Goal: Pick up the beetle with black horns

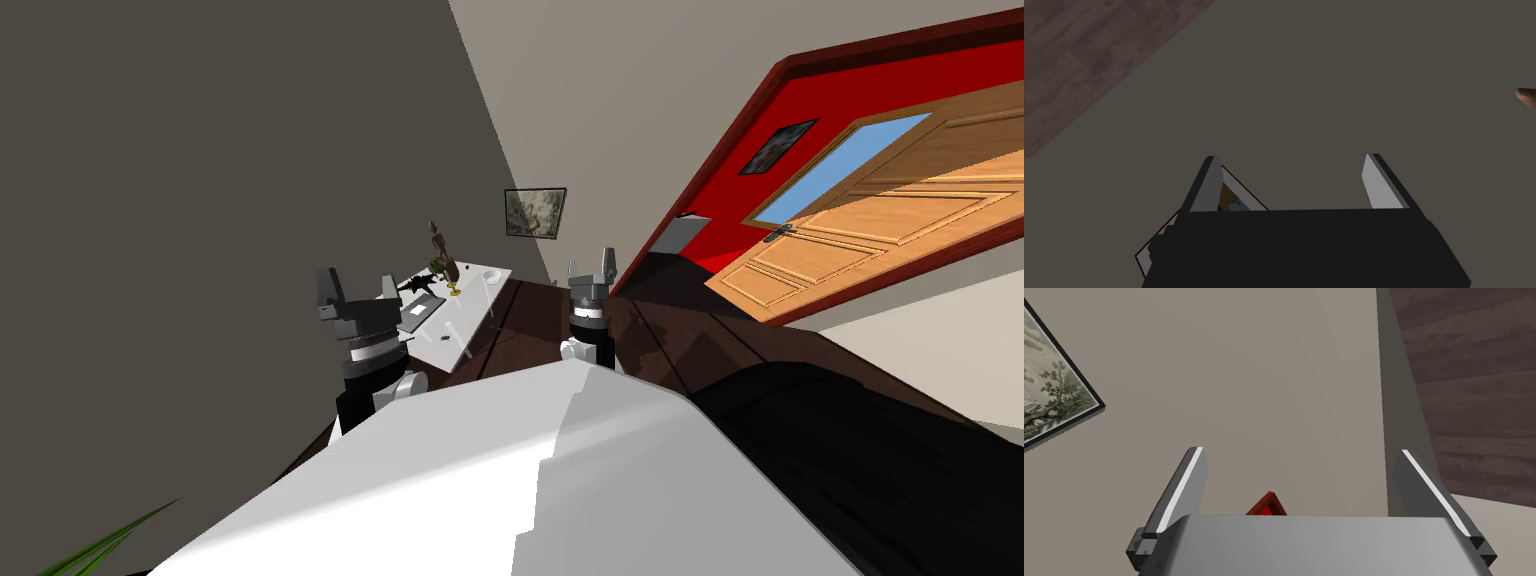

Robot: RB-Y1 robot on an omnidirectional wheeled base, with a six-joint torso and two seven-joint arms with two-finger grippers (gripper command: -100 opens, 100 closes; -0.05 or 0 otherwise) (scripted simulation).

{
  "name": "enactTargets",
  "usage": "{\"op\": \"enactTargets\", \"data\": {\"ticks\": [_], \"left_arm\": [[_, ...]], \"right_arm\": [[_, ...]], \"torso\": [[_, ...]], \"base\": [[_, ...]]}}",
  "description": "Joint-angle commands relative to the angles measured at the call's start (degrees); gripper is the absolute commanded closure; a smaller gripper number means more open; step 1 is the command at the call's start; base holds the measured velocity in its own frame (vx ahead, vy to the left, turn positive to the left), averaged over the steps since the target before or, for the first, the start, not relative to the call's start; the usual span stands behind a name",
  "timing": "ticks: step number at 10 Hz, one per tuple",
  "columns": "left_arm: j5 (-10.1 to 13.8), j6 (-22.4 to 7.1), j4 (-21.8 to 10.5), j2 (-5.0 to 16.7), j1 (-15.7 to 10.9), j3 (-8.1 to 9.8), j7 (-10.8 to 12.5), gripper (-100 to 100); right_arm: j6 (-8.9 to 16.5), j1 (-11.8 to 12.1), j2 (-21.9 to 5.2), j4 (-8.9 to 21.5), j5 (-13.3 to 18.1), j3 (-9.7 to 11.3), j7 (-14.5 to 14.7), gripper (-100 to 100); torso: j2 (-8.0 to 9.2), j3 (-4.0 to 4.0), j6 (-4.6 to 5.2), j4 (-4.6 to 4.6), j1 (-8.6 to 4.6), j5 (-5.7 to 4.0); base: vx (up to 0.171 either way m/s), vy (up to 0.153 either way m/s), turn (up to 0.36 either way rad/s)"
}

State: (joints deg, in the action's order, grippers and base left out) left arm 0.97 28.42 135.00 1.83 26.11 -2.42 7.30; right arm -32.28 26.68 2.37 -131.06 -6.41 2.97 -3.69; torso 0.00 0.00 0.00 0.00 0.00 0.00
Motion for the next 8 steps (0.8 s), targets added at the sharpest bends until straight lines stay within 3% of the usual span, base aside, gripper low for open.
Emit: {"op": "enactTargets", "data": {"ticks": [1,5,8], "left_arm": [[0.5,-1.36,-1.24,2.05,-0.5,0.78,0.7,-100],[2.17,-5.98,-5.29,5.2,-2.2,3.48,3.24,-100],[3.96,-10.71,-9.55,6.9,-4.04,6.4,6.14,-100]], "right_arm": [[0.0,0.0,0.0,0.0,0.0,0.0,0.0,0],[0.0,0.01,0.01,0.0,0.0,0.0,0.0,0],[-0.01,0.02,0.01,-0.01,0.0,0.0,0.0,0]], "torso": [[0.0,0.0,0.0,0.0,0.0,0.0],[-0.4,-0.23,0.0,-0.09,-0.31,-0.07],[-0.6,-0.35,-0.01,-0.14,-0.33,-0.07]], "base": [[0.045,-0.032,0.079],[0.106,-0.082,0.089],[0.155,-0.107,0.124]]}}
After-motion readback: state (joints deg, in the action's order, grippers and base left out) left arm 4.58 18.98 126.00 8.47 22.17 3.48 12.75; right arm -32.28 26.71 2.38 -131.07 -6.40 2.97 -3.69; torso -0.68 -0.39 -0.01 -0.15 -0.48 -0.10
